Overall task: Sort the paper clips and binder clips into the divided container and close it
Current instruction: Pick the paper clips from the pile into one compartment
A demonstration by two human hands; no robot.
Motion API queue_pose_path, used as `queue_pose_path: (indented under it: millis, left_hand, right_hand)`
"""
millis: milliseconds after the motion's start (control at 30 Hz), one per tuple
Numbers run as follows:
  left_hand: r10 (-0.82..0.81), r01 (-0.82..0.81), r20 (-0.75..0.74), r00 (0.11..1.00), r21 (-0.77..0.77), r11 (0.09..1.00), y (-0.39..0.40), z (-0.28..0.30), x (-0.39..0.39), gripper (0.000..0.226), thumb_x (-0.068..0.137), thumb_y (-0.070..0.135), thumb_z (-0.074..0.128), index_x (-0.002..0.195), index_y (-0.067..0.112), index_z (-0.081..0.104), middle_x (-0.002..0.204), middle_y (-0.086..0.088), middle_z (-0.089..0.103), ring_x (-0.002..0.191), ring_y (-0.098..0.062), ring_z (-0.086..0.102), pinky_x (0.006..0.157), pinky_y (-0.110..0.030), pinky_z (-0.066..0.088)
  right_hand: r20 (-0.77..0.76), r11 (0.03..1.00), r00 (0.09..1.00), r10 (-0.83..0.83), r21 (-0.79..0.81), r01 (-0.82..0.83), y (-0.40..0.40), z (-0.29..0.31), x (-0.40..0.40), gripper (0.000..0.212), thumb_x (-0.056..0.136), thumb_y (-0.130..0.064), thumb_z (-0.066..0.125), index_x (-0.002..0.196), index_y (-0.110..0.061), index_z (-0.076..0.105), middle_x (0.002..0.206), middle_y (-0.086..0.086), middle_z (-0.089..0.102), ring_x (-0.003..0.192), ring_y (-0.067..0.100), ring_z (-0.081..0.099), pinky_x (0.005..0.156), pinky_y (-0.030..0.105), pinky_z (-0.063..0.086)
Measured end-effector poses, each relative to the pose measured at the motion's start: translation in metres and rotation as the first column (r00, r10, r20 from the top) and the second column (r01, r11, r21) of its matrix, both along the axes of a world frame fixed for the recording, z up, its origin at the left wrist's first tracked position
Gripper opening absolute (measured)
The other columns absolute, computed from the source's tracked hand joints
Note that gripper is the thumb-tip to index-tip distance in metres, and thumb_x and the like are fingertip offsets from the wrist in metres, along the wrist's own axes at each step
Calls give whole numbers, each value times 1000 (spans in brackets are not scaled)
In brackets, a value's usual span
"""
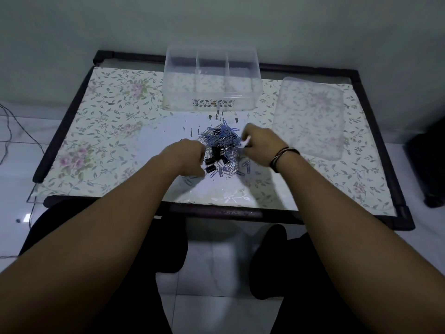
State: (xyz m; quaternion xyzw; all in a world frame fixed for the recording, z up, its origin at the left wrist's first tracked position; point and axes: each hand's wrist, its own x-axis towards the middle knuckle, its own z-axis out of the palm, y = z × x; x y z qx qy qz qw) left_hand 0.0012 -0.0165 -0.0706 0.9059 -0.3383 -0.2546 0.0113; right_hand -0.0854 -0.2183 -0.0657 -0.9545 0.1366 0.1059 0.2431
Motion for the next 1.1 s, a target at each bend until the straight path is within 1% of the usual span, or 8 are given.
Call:
queue_pose_path:
  millis: [167, 367, 500, 633, 733, 900, 1000, 1100]
  left_hand:
    - [-46, 45, 37, 998, 21, 999, -8, -4, -7, 26, 76, 27, 81, 92, 12, 66, 90, -6, 68, 86, -26, 63, 71, -34, 52]
    - [11, -12, -18, 1000, -11, 1000, -12, 2, -4, 13, 75, 20, 72, 78, 13, 61, 86, -10, 68, 83, -27, 65, 71, -36, 56]
    - [219, -256, -209, 953, -165, 953, -2, 22, 14, 22, 79, 18, 76, 86, 1, 65, 86, -14, 72, 74, -25, 67, 64, -31, 56]
    - [388, -527, -421, 820, -291, 799, 15, 38, 31, 19, 83, 8, 75, 89, -8, 69, 85, -21, 75, 82, -31, 75, 81, -43, 63]
    - [449, -600, -456, 769, -272, 752, 25, 38, 42, 15, 81, 5, 76, 84, -9, 71, 81, -20, 76, 82, -33, 77, 83, -45, 62]
    - [500, -545, -221, 837, -271, 793, 28, 30, 56, 27, 74, 15, 74, 83, -10, 69, 75, -18, 75, 65, -27, 73, 74, -38, 60]
    - [433, -432, -40, 900, -205, 878, 21, 25, 55, 31, 72, 22, 81, 65, 2, 58, 60, -9, 61, 50, -18, 53, 49, -24, 40]
    - [360, -352, 44, 932, -130, 927, 15, 12, 52, 34, 75, 18, 79, 58, 8, 52, 55, -6, 51, 53, -22, 51, 47, -24, 36]
  right_hand:
    - [18, 950, 982, -189, -251, 187, -36, -1, -9, 32, 92, -28, 58, 118, -11, 52, 114, 15, 61, 98, 36, 61, 78, 38, 52]
    - [110, 979, 988, 108, -185, -87, 26, 1, 2, 25, 89, -20, 61, 113, -17, 63, 112, 8, 56, 93, 27, 62, 72, 32, 50]
    - [64, 907, 928, 367, -245, -342, 57, -20, 8, 34, 89, -14, 59, 121, -22, 62, 114, 10, 49, 90, 32, 60, 65, 36, 47]
    - [49, 875, 920, 390, -332, -353, 66, -32, 10, 33, 88, -14, 60, 120, -21, 61, 114, 11, 44, 94, 35, 60, 66, 44, 56]
    - [89, 860, 906, 414, -365, -357, 65, -33, 13, 25, 91, -13, 56, 115, -16, 61, 114, 12, 46, 93, 35, 59, 60, 39, 48]
    - [209, 913, 899, 385, -225, -339, 62, -18, 12, 19, 92, -26, 54, 106, -16, 64, 111, 7, 51, 89, 26, 57, 64, 37, 50]
    - [290, 978, 934, 207, -40, -204, 51, 2, 15, 19, 86, -25, 55, 101, -19, 65, 100, 1, 62, 86, 21, 60, 72, 34, 53]
    - [275, 998, 961, -11, 57, -5, 26, 18, 15, 18, 85, -23, 60, 100, -16, 66, 88, -1, 65, 81, 18, 60, 70, 25, 46]
